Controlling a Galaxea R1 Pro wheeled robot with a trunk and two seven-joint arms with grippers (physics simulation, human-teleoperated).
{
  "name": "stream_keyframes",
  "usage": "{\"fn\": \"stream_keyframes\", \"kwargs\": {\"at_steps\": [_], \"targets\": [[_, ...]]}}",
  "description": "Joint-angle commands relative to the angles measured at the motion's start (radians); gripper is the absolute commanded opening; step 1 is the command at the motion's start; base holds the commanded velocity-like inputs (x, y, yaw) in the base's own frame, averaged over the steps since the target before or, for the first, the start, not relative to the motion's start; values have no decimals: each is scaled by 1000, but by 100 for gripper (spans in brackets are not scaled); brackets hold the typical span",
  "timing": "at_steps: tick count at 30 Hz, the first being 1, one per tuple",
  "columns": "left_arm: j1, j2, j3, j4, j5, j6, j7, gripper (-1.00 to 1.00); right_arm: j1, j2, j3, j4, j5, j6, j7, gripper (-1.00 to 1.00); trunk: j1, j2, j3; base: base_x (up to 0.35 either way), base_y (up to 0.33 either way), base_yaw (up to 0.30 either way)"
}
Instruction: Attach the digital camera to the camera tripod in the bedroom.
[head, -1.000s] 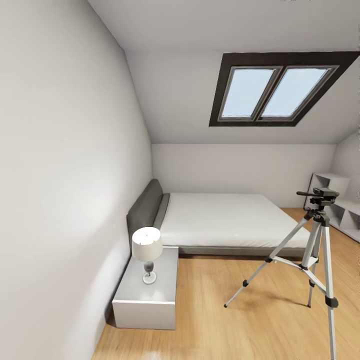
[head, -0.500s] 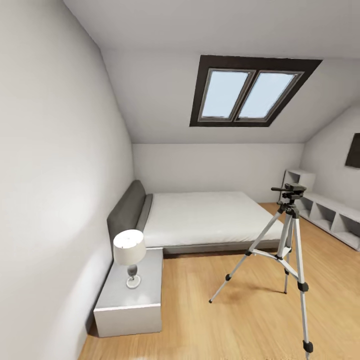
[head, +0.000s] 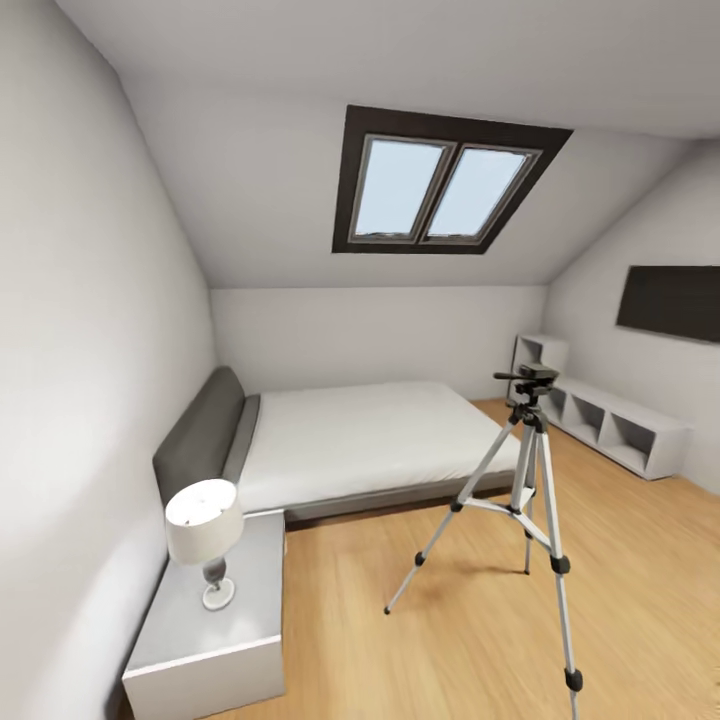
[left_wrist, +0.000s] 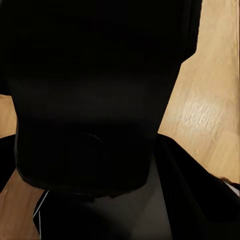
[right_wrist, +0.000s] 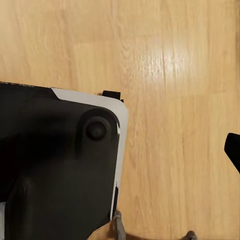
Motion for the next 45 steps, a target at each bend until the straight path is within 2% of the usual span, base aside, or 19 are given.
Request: {"fn": "stream_keyframes", "kwargs": {"at_steps": [1, 4, 9, 45], "targets": [[0, -1, -11, -1, -19, -2, 2, -100, -1, 0, -9, 3, 9, -5, 2, 100, 1, -1, 0, 313, 0, -291], [0, -1, -13, -1, -51, -2, 2, -100, -1, 0, -9, 3, 9, -5, 2, 100, 1, -1, 0, 316, 0, -291], [0, -2, -14, -1, -81, -8, 2, -100, -1, 0, -8, 3, 9, -5, 2, 100, 1, -1, 0, 228, 0, -291], [0, 0, -6, -1, -74, -11, 4, -100, -1, -1, -9, 3, 9, -5, 2, 100, 1, -1, 0, 5, 0, -291]]}}
